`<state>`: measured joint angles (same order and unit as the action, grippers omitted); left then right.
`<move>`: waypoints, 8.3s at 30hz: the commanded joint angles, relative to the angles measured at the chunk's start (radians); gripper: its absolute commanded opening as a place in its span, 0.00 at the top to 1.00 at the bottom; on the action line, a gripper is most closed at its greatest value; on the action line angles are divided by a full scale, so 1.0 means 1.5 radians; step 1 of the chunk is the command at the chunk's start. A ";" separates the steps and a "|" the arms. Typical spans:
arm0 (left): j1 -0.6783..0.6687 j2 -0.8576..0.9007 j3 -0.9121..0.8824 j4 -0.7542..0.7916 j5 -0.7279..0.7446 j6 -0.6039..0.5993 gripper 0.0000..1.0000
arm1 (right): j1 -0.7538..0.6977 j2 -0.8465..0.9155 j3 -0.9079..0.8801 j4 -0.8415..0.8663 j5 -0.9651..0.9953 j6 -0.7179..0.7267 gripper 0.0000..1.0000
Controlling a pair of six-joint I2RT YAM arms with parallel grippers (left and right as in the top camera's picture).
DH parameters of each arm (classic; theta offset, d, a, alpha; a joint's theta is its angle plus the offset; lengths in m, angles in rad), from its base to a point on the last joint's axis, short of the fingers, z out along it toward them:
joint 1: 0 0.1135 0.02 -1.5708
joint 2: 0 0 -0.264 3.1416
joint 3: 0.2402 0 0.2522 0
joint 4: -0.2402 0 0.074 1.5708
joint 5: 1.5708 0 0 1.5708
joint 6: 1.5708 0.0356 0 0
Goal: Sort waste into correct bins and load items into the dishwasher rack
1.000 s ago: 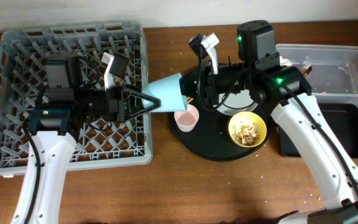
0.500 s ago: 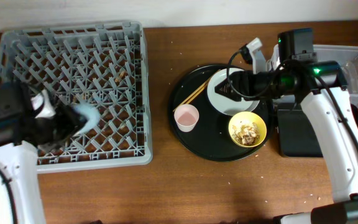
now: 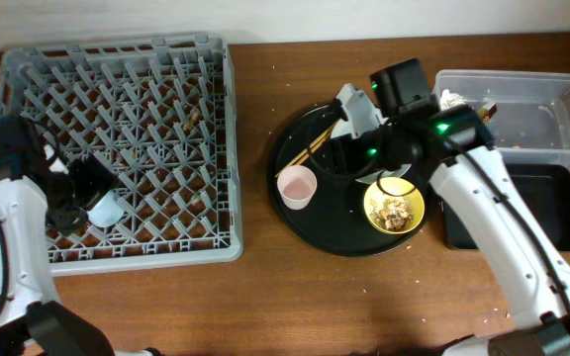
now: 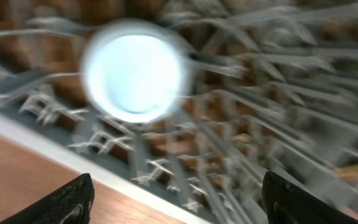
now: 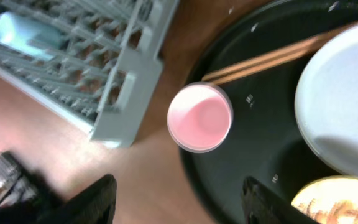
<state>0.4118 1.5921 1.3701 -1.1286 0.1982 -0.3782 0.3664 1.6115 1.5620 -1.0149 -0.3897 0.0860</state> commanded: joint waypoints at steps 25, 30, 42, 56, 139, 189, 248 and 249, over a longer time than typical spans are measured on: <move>-0.385 -0.111 0.071 0.217 0.821 0.242 0.30 | -0.085 0.031 0.097 0.000 -0.660 -0.279 0.96; -0.385 -0.111 0.071 0.218 0.814 0.242 0.43 | -0.075 0.031 0.097 0.001 -0.655 -0.279 0.53; -0.185 -0.120 0.057 -0.108 -0.210 -0.013 0.42 | -0.172 0.003 0.096 -0.159 -0.220 -0.118 0.28; -0.189 0.054 0.172 -0.108 0.111 0.156 0.15 | -0.144 0.003 0.022 -0.182 0.002 -0.026 0.26; -0.501 0.045 0.240 0.013 -0.029 0.283 0.06 | -0.086 -0.196 -0.208 0.047 0.134 0.128 0.37; -0.606 0.481 0.265 0.368 -0.043 0.371 0.59 | -0.165 -0.196 -0.209 -0.040 0.117 0.121 0.37; -0.598 0.449 0.480 0.044 -0.045 0.261 1.00 | -0.165 -0.196 -0.209 -0.030 0.117 0.121 0.37; -0.582 0.429 0.523 -0.007 -0.052 0.234 1.00 | -0.165 -0.196 -0.209 -0.030 0.117 0.121 0.37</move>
<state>-0.5148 2.3322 2.0193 -1.0405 0.1242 0.0364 0.1230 1.3190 1.2419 -1.0595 -0.2085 0.2649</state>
